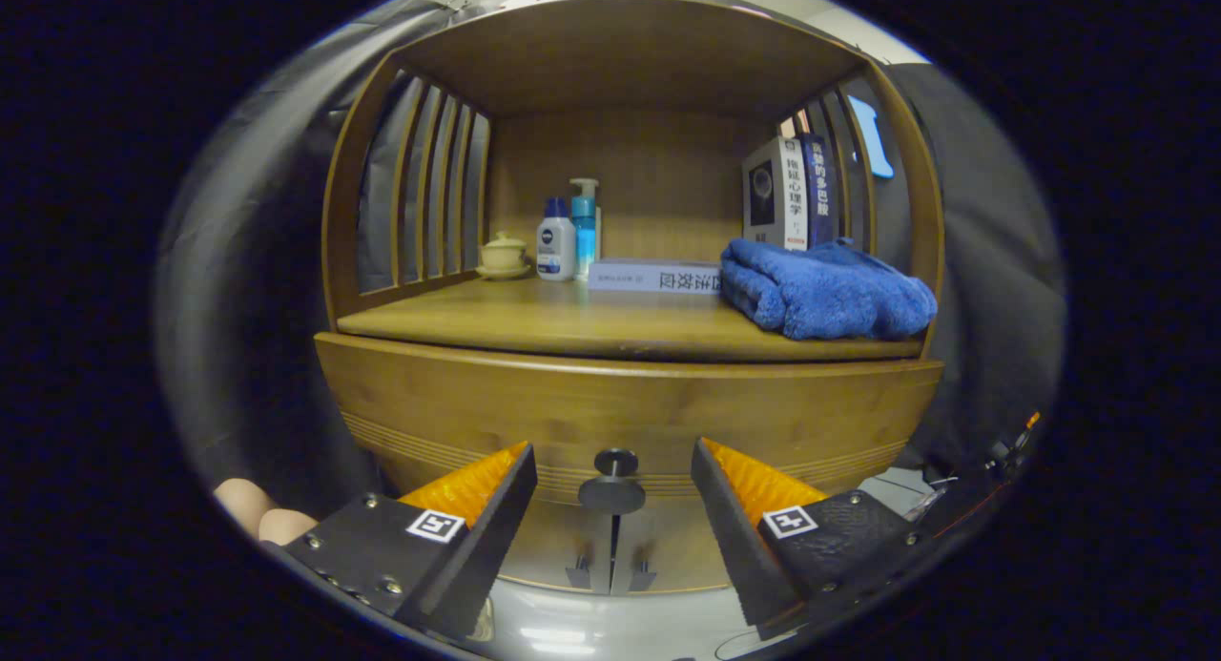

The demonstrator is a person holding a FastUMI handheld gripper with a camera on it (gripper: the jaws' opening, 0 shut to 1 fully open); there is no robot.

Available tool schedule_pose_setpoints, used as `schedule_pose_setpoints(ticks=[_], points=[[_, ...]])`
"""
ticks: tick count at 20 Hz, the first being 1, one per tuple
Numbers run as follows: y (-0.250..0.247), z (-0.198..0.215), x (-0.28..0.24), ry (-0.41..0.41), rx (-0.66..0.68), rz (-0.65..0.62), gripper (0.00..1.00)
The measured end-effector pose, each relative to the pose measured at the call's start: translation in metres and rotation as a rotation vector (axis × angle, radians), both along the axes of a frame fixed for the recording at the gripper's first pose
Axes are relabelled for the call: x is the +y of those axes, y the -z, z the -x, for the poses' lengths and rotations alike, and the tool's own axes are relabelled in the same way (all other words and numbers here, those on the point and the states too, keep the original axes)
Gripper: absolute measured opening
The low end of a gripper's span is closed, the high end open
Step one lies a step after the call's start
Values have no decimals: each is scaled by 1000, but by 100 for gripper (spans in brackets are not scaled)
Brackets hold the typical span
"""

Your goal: Pull open the drawer, take out the items inside it, and place them on the countertop above the cabinet.

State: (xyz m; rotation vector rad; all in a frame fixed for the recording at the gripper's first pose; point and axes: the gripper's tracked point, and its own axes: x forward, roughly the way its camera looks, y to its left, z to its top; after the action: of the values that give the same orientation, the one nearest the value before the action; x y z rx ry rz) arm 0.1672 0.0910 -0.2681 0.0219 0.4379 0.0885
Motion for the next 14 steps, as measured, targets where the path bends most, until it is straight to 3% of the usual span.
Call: schedule_pose_setpoints(ticks=[8, 9, 10, 14], points=[[27, -15, 1, 46, 64, -46, 53], [29, -13, 3, 45, 63, -66, 53], [28, -18, 3, 54, 54, -78, 44], [29, -15, 2, 58, 48, -64, 43]])
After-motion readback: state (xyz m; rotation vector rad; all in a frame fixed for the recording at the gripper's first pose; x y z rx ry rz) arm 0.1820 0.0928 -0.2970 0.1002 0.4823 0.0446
